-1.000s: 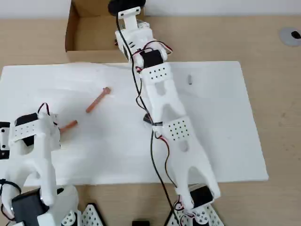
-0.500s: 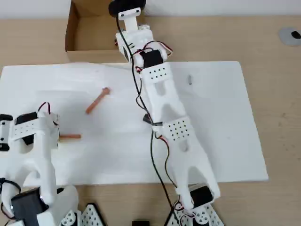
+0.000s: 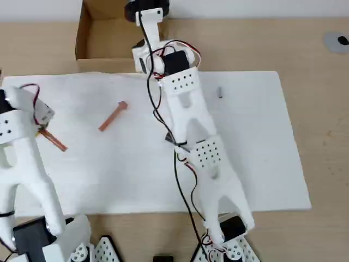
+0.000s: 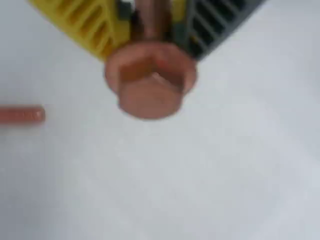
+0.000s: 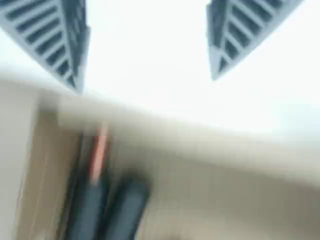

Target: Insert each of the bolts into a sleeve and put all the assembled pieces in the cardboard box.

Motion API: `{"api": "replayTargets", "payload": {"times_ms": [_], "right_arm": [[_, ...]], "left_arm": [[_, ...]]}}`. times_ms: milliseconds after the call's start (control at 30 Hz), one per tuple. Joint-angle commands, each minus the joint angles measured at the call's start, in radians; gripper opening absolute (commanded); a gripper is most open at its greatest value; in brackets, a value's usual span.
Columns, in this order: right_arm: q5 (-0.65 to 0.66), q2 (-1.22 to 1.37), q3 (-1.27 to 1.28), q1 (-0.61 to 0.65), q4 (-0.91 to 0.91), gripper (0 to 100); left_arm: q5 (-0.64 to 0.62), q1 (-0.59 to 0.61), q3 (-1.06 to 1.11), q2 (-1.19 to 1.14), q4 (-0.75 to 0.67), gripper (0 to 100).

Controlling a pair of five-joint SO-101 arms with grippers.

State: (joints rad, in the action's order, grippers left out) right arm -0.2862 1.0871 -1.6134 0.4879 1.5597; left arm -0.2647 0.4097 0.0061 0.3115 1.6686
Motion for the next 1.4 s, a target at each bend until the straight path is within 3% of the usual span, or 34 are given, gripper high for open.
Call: {"api": "replayTargets", "payload": {"times_ms": [0,67,200,433,600,800,967,1167,1367], "right_arm": [[-0.002,-0.157,-0.054,0.039,0.232,20.0],[0.035,-0.194,-0.041,0.036,0.229,19.9],[0.149,-0.289,0.054,0.058,0.232,19.9],[0.163,-0.585,0.493,0.139,0.23,19.9],[0.166,-0.774,0.851,0.137,0.229,19.9],[0.193,-0.872,1.129,0.033,0.206,19.9],[0.325,-0.874,1.316,-0.013,0.161,19.9],[0.605,-0.872,1.457,-0.013,-0.002,19.9],[0.83,-0.872,1.54,-0.01,-0.069,19.9]], "left_arm": [[0.262,0.003,-0.124,0.018,0.06,1],[0.35,0.002,-0.129,0.019,0.063,1],[0.376,0.0,-0.12,0.073,0.074,1],[0.413,-0.11,0.015,0.47,0.049,1],[0.405,-0.132,0.325,0.736,-0.161,1],[0.404,-0.13,0.649,0.967,-0.399,1],[0.328,-0.13,0.776,1.138,-0.5,1],[0.193,-0.132,0.895,1.31,-0.608,1],[0.187,-0.14,0.968,1.438,-0.64,1]]}}
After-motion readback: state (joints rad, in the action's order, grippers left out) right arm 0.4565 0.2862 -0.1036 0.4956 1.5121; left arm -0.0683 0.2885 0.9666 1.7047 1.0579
